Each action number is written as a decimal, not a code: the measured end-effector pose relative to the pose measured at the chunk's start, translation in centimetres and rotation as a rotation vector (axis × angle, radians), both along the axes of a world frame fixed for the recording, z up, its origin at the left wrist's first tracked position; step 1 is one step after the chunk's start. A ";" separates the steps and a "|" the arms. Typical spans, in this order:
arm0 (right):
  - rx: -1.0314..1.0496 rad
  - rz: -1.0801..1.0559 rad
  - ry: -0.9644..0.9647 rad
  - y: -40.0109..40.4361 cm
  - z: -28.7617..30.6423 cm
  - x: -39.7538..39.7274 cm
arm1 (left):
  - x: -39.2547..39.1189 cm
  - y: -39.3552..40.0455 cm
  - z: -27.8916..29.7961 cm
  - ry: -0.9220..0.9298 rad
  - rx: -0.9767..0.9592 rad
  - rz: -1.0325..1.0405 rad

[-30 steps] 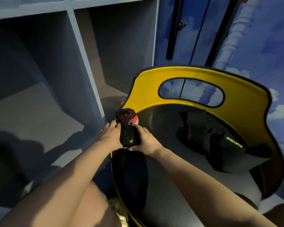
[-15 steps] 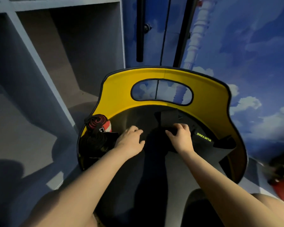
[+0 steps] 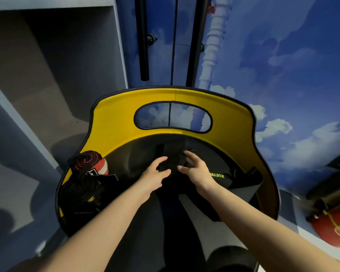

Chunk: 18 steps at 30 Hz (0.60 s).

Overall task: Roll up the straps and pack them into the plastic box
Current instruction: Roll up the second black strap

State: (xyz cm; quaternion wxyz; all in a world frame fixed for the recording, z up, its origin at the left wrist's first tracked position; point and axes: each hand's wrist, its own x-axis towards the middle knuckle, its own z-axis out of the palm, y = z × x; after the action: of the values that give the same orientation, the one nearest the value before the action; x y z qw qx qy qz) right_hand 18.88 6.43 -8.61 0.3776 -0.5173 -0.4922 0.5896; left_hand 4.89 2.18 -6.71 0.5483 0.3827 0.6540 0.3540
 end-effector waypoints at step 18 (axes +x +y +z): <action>0.213 0.152 -0.225 1.2 0.7 3.9 | -0.1 1.8 3.7 -0.343 0.303 0.328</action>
State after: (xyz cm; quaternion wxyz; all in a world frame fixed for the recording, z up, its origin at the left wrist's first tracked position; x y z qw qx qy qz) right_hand 22.74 7.61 -7.95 0.3272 -0.4986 -0.6285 0.4994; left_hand 4.80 3.96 -3.00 0.5228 0.2841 0.5443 0.5913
